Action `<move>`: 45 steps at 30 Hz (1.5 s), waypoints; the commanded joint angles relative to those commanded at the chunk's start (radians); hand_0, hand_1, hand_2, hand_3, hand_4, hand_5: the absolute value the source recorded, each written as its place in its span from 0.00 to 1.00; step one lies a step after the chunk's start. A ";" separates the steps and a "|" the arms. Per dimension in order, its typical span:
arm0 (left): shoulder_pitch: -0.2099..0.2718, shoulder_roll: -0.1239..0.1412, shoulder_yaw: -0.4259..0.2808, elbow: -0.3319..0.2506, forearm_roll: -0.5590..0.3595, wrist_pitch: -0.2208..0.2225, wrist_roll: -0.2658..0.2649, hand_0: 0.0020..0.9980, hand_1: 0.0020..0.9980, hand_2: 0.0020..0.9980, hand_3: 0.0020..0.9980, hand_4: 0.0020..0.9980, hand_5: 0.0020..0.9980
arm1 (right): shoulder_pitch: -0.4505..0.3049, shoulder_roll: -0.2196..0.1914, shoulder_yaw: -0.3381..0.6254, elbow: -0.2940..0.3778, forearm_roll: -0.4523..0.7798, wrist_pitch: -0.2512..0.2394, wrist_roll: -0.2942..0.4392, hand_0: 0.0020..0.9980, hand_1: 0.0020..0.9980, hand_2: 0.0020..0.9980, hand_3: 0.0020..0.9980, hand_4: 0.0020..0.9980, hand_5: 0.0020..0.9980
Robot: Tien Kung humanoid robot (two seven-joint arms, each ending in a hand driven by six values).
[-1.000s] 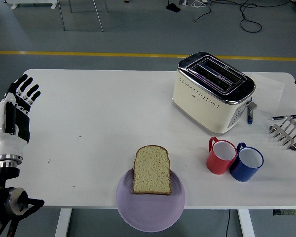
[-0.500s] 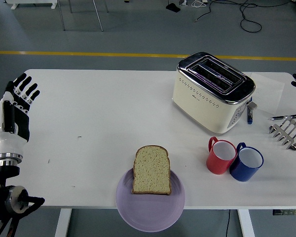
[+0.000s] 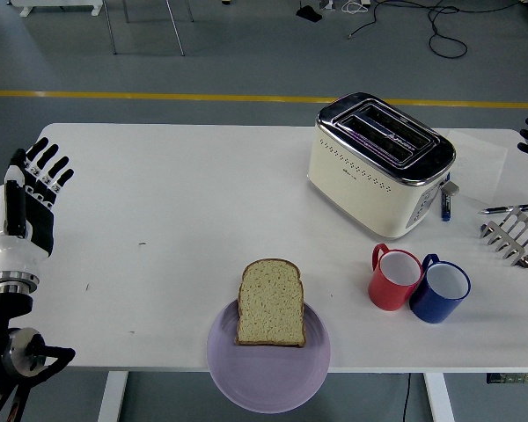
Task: Push plate across desktop,pick up the break from the machine,place the break in the plate
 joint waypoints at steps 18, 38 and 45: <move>-0.029 0.166 -0.128 -0.007 0.027 -0.348 0.325 0.92 0.96 0.99 0.93 0.56 1.00 | -0.017 -0.004 -0.002 -0.011 -0.005 0.023 -0.003 0.82 0.77 0.77 0.76 0.51 0.53; -0.028 0.211 -0.141 -0.058 0.085 -0.432 0.238 0.93 0.96 0.99 0.94 0.59 1.00 | -0.004 -0.014 0.004 -0.030 -0.032 0.071 -0.009 0.84 0.79 0.81 0.79 0.51 0.54; -0.025 0.205 -0.144 -0.060 0.093 -0.358 0.177 0.93 0.96 0.98 0.93 0.59 1.00 | -0.004 -0.014 0.002 -0.033 -0.026 0.077 -0.012 0.84 0.79 0.81 0.80 0.52 0.59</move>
